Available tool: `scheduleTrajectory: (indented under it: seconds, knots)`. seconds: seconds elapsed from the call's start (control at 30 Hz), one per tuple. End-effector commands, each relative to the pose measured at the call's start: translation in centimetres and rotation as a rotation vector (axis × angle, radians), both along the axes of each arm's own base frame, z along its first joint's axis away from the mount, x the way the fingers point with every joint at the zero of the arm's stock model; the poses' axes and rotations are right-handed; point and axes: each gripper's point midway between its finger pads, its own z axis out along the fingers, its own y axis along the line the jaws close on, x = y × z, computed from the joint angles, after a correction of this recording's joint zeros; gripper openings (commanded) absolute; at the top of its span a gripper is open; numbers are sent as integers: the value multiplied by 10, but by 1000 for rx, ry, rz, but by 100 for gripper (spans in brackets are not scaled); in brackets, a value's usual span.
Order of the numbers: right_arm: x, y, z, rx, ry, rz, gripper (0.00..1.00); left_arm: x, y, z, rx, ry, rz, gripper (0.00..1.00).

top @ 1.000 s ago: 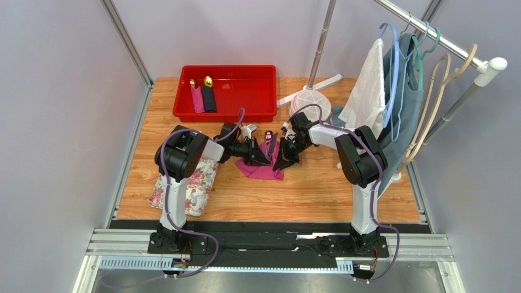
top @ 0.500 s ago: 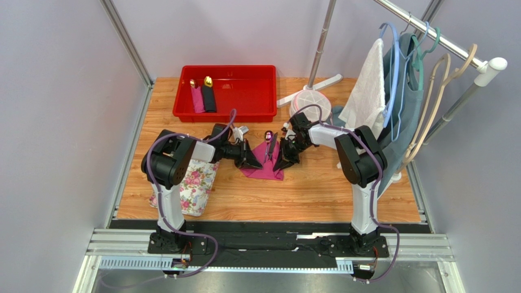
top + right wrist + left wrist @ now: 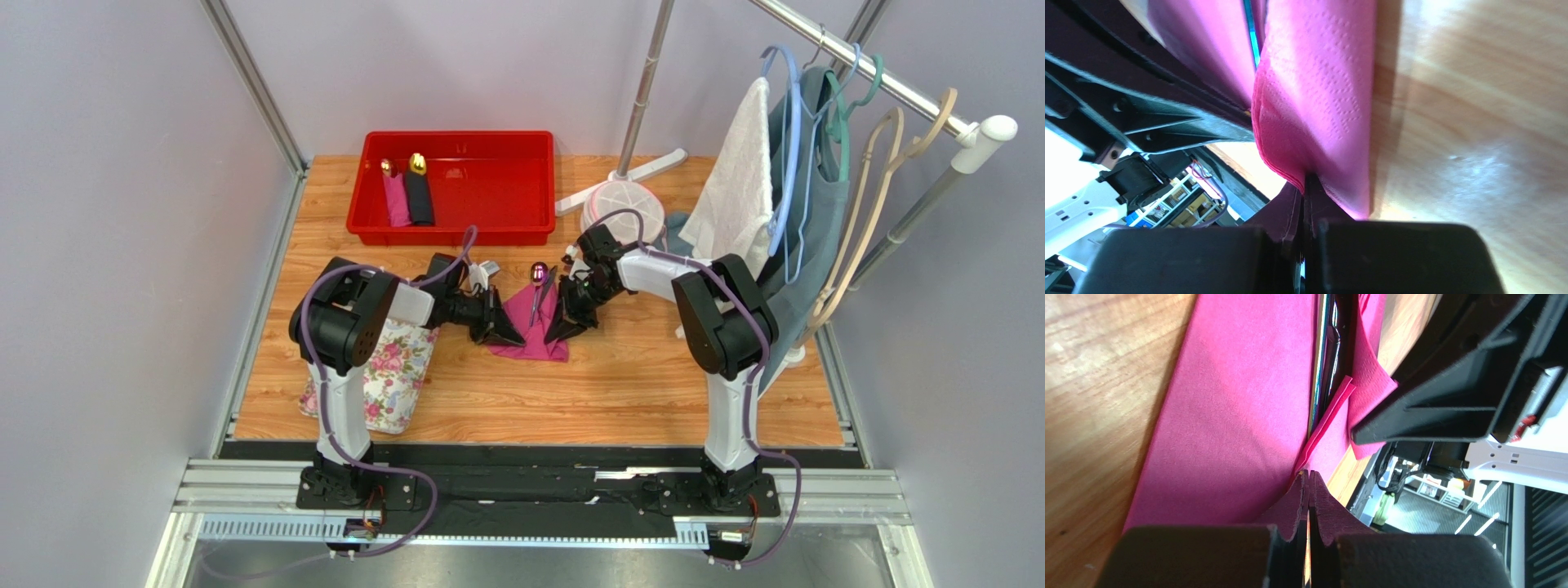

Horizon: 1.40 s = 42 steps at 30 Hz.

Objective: Place the utensils on the paper napkin and roll it up

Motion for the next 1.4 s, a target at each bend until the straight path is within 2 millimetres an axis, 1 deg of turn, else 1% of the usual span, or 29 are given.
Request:
scheduleTrajectory:
  seconds: [0.0,0.17,0.4,0.6,0.83,1.03,1.17,1.27,1.3,1.37]
  knots:
    - [8,15,35,61,-45,-12,0,5,3,-10,41,-22,1,0]
    - [8,24,39,85,-28,-22,0,5,3,-12,43,-17,0,0]
    - [10,39,41,120,3,-42,0,5,3,-15,45,-13,0,0]
    - [14,47,40,135,7,-50,0,6,2,-15,44,-11,0,0]
    - [13,58,33,147,22,-53,0,4,3,-17,42,-6,-1,0]
    - [12,62,22,141,27,-52,0,4,2,-15,38,-6,-3,0]
    - [10,61,12,122,36,-55,0,6,1,-10,29,-15,-4,0]
    - [8,58,4,110,49,-61,0,7,-1,-1,13,-27,-2,2]
    - [8,58,3,108,51,-61,0,8,-1,6,2,-39,-5,3]
    - [6,56,-1,97,56,-62,0,9,-2,14,-5,-52,-10,5]
